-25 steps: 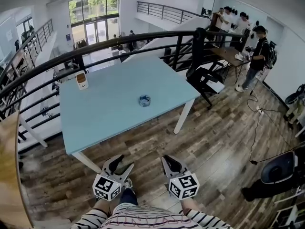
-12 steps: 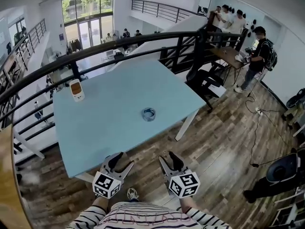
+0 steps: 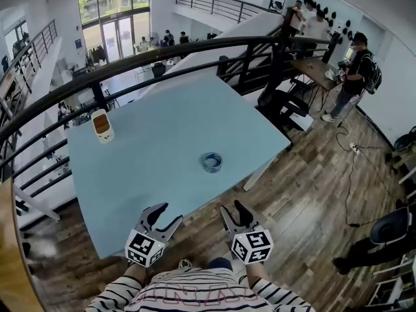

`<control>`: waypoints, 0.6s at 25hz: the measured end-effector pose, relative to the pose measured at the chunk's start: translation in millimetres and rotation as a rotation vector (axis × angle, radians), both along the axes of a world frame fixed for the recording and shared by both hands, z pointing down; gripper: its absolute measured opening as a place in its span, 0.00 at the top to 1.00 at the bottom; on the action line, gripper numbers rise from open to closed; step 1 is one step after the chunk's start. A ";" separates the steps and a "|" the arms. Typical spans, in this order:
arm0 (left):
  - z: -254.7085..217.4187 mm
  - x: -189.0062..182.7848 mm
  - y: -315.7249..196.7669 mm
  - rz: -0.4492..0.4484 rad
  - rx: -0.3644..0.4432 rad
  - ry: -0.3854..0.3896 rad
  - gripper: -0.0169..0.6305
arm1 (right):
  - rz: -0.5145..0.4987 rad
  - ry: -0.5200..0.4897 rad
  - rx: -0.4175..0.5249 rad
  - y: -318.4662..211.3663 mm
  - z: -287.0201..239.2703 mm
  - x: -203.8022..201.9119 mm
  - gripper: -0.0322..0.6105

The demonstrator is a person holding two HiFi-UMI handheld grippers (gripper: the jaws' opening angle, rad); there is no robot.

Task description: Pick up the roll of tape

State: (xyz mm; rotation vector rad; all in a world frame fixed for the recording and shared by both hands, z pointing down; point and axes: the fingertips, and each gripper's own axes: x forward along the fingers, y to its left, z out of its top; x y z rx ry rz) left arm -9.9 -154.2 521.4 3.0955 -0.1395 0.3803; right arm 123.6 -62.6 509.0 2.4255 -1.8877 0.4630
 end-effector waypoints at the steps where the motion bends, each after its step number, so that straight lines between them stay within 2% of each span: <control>1: 0.3 -0.1 -4.2 -0.002 -0.002 -0.002 0.65 | -0.005 0.006 -0.010 -6.3 0.7 2.1 0.64; 6: 3.6 -3.0 -30.2 -0.046 -0.013 -0.008 0.65 | -0.048 0.029 -0.059 -39.5 8.4 13.0 0.64; 11: 10.4 15.0 -50.7 -0.111 -0.015 -0.013 0.65 | -0.109 0.055 -0.131 -71.5 32.8 49.1 0.64; 15: 13.4 27.7 -57.2 -0.166 -0.020 -0.020 0.65 | -0.179 0.116 -0.213 -94.8 49.7 76.7 0.64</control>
